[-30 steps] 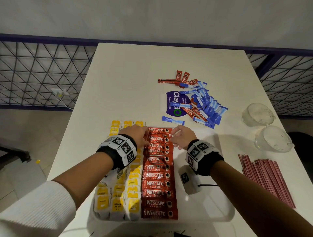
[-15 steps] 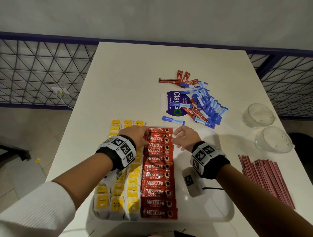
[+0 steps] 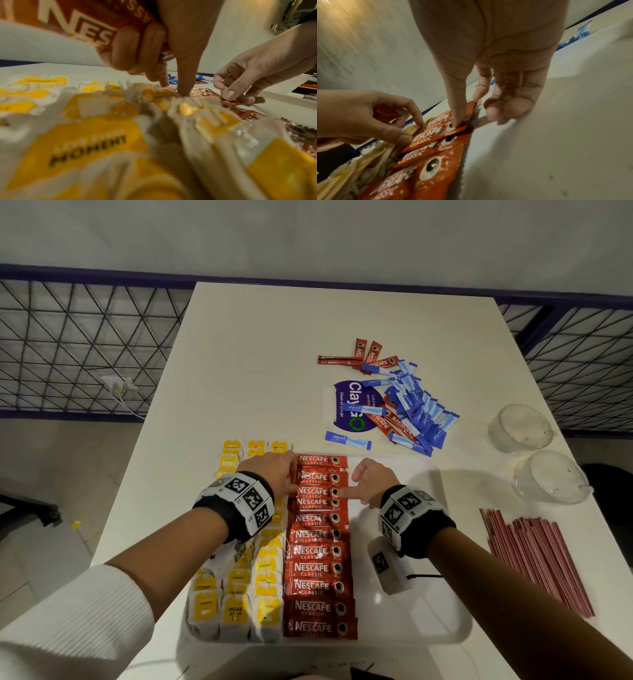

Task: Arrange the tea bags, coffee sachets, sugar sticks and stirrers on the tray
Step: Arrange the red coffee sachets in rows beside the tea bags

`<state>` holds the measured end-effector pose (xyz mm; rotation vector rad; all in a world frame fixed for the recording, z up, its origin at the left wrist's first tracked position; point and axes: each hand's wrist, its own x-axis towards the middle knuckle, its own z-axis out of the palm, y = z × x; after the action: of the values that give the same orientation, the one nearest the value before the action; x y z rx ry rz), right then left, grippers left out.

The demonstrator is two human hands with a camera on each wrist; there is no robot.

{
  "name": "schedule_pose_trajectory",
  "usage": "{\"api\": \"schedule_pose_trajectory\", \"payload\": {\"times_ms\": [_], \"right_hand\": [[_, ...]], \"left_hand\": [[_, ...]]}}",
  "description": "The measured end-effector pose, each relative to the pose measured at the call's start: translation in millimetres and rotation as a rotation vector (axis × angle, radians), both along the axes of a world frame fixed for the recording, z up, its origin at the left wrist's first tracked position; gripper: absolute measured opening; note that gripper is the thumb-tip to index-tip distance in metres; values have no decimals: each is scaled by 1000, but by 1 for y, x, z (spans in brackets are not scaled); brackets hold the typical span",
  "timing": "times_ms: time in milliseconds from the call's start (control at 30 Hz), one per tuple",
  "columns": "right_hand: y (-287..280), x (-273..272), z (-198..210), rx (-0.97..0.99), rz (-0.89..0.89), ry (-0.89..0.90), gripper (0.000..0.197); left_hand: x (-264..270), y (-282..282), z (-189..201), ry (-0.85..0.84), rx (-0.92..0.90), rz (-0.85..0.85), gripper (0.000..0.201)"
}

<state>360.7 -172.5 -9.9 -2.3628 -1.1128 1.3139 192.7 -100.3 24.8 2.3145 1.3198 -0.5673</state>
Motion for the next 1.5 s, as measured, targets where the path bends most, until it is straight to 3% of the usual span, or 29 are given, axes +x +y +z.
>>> {"api": "schedule_pose_trajectory", "payload": {"times_ms": [300, 433, 500, 600, 767, 1000, 1067, 1200, 1300, 1400, 1500], "right_hand": [[-2, 4, 3, 48, -33, 61, 34], [-5, 2, 16, 167, -41, 160, 27], [-5, -4, 29, 199, 16, 251, 24], [-4, -17, 45, 164, 100, 429, 31], [-4, -47, 52, 199, 131, 482, 55], [-9, -57, 55, 227, 21, 674, 42], [-12, -56, 55, 256, 36, 637, 37], [-14, -49, 53, 345, 12, 514, 27], [-17, -44, 47, 356, -12, 484, 7], [-22, -38, 42, 318, -36, 458, 20], [-29, -35, 41, 313, -90, 558, 23]], "left_hand": [[-3, 3, -2, -34, -14, 29, 35], [-4, 5, 3, -123, -64, 31, 35], [-3, 6, 7, -267, -142, 76, 35], [3, 5, 18, -588, -234, 247, 19], [18, 3, 31, -1024, -464, 575, 15], [19, -11, 31, -1389, -715, 950, 7], [15, -16, 27, -1370, -793, 961, 21], [6, -26, 20, -1131, -969, 843, 37], [1, -29, 16, -1071, -975, 816, 33], [-1, -31, 14, -1097, -898, 860, 26], [-2, -35, 12, -1071, -846, 887, 23]]}}
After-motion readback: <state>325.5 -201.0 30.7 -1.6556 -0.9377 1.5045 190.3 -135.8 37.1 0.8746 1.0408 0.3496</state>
